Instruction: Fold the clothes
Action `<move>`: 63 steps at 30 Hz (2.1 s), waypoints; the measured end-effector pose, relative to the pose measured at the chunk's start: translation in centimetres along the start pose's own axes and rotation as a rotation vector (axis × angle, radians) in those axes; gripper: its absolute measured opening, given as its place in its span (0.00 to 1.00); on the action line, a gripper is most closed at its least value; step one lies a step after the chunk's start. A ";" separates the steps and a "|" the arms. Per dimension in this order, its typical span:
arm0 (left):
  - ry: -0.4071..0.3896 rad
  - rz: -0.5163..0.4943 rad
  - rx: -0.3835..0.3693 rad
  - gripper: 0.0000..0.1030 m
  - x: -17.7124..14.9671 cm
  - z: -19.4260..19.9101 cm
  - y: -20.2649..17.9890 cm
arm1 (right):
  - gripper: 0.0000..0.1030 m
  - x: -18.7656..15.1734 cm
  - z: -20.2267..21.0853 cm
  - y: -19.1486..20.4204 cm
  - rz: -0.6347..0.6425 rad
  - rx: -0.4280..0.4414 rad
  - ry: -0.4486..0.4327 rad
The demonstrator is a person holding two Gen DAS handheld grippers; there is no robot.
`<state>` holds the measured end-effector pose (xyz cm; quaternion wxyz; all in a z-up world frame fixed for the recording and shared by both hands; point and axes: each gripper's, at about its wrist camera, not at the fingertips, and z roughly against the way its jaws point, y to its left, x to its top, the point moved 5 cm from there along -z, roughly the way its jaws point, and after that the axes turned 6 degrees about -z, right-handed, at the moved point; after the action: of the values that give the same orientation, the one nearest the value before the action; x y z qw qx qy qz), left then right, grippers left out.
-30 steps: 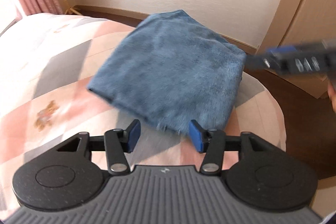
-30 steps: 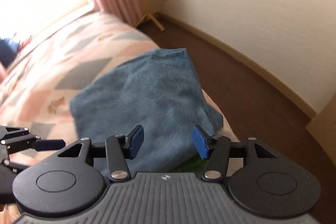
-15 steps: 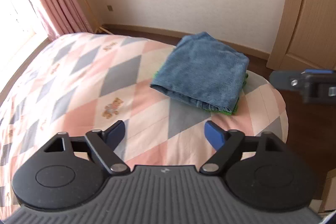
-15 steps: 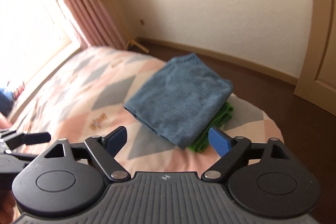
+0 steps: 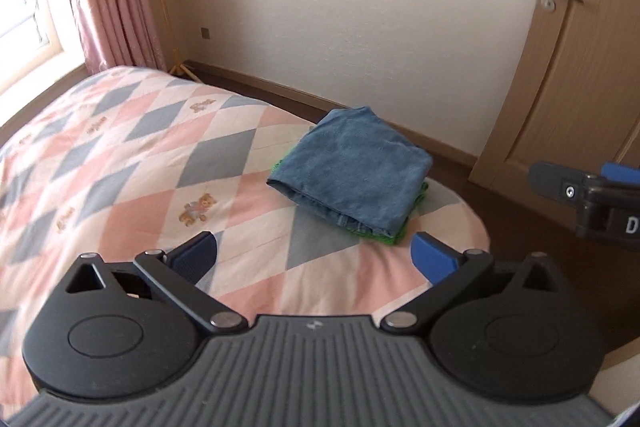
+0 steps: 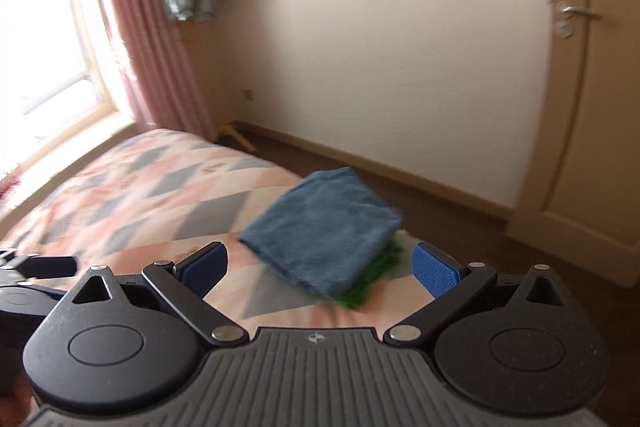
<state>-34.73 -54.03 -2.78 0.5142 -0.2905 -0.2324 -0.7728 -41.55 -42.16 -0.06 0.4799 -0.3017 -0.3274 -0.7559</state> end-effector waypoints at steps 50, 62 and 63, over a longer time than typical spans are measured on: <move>0.276 0.072 0.008 0.99 -2.3 -11.4 1.1 | 1.00 -7.2 -11.7 -2.6 -0.052 -0.110 0.453; 0.291 0.072 0.040 0.99 -0.9 -13.9 1.5 | 1.00 -6.1 -15.2 -2.7 -0.049 -0.106 0.488; 0.295 0.076 0.041 0.99 -0.8 -14.1 1.6 | 1.00 -6.1 -15.4 -2.7 -0.049 -0.104 0.491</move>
<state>-35.95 -63.34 -13.47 0.5774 -0.1719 -0.1588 -0.7822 -44.06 -50.19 -14.58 0.5105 -0.1253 -0.1689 -0.8338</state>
